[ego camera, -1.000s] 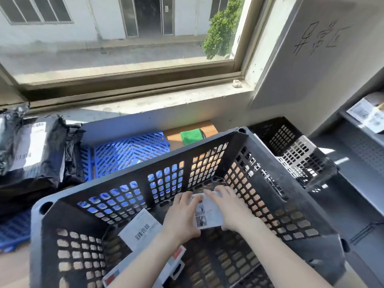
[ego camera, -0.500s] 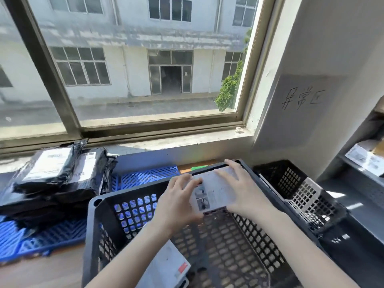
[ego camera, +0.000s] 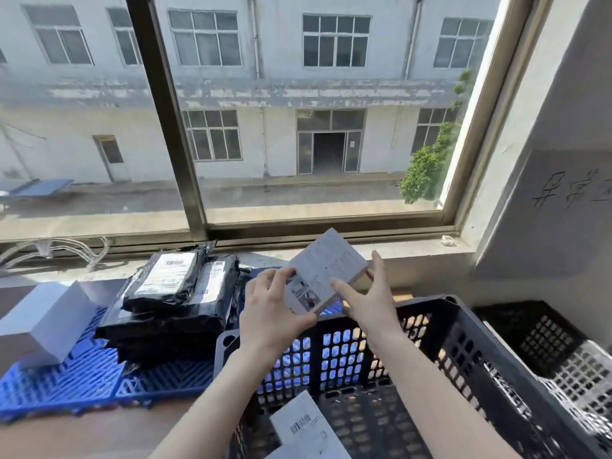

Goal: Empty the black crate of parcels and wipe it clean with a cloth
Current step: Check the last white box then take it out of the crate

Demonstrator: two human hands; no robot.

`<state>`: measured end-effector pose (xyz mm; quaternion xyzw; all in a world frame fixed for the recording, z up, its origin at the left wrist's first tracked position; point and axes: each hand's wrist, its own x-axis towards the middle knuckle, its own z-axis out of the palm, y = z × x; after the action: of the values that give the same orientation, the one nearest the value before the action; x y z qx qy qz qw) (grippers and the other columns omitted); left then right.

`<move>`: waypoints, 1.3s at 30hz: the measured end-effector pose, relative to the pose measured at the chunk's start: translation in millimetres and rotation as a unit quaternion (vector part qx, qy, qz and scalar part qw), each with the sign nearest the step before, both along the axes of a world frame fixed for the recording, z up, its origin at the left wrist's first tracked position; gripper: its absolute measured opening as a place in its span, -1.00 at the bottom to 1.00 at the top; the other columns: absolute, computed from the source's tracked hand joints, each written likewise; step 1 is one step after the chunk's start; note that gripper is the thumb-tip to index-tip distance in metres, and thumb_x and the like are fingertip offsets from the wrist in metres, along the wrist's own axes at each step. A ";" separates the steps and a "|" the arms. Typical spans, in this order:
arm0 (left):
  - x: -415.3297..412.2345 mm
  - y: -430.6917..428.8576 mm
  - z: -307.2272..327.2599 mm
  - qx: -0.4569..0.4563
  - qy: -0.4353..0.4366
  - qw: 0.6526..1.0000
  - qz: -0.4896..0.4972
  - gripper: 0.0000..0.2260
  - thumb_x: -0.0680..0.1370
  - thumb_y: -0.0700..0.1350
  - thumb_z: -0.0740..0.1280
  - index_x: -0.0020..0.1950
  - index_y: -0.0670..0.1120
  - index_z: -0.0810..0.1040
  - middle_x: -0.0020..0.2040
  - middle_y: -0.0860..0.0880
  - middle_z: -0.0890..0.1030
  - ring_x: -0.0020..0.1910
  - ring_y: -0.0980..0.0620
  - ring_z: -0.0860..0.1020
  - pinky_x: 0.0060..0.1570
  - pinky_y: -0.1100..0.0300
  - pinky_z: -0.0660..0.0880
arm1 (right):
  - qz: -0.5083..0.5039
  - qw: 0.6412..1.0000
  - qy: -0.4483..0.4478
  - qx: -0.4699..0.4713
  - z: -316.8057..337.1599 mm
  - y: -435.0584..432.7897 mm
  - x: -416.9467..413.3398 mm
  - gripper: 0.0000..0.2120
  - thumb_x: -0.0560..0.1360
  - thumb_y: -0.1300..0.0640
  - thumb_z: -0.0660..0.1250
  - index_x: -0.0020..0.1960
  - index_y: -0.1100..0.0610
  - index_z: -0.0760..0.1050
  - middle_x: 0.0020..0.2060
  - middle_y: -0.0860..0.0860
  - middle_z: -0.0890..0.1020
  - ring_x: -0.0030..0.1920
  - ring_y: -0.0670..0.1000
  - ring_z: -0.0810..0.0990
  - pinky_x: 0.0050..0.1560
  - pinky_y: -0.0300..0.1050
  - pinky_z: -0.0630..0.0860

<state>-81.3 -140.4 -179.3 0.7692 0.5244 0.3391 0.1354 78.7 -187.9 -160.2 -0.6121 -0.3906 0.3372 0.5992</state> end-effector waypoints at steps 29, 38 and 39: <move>-35.3 175.8 -137.6 -0.313 0.090 0.936 -0.134 -0.26 0.47 -0.19 0.38 0.51 0.28 0.14 0.15 0.02 0.27 -0.11 0.05 0.46 -0.11 0.23 0.50 | 0.056 0.948 -0.059 -0.309 -146.9 217.7 -11.3 -0.80 0.54 0.13 0.31 0.14 -0.04 0.53 0.06 0.02 0.62 -0.08 0.05 0.58 -0.26 0.08 0.66; -28.7 158.3 -200.2 -0.316 0.030 0.943 -0.095 -0.36 0.50 -0.11 0.39 0.52 0.20 0.23 0.25 0.11 0.32 0.08 0.08 0.49 0.17 0.21 0.44 | 0.151 0.882 -0.192 -0.402 -182.9 236.6 -10.7 -0.72 0.53 0.22 0.21 0.23 0.07 0.37 0.15 0.07 0.55 -0.14 0.01 0.59 -0.29 0.06 0.65; -29.7 157.8 -205.7 -0.315 0.036 0.944 -0.091 -0.36 0.50 -0.11 0.38 0.52 0.18 0.23 0.28 0.09 0.33 0.15 0.06 0.47 0.22 0.21 0.41 | 0.177 0.856 -0.230 -0.427 -185.3 237.2 -13.3 -0.68 0.52 0.19 0.24 0.27 0.09 0.34 0.13 0.10 0.57 -0.15 0.04 0.59 -0.23 0.06 0.64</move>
<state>-111.0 17.4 -385.0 0.7435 0.5370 0.1151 0.3815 65.4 49.4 -345.6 -0.7884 -0.4366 0.4212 0.1020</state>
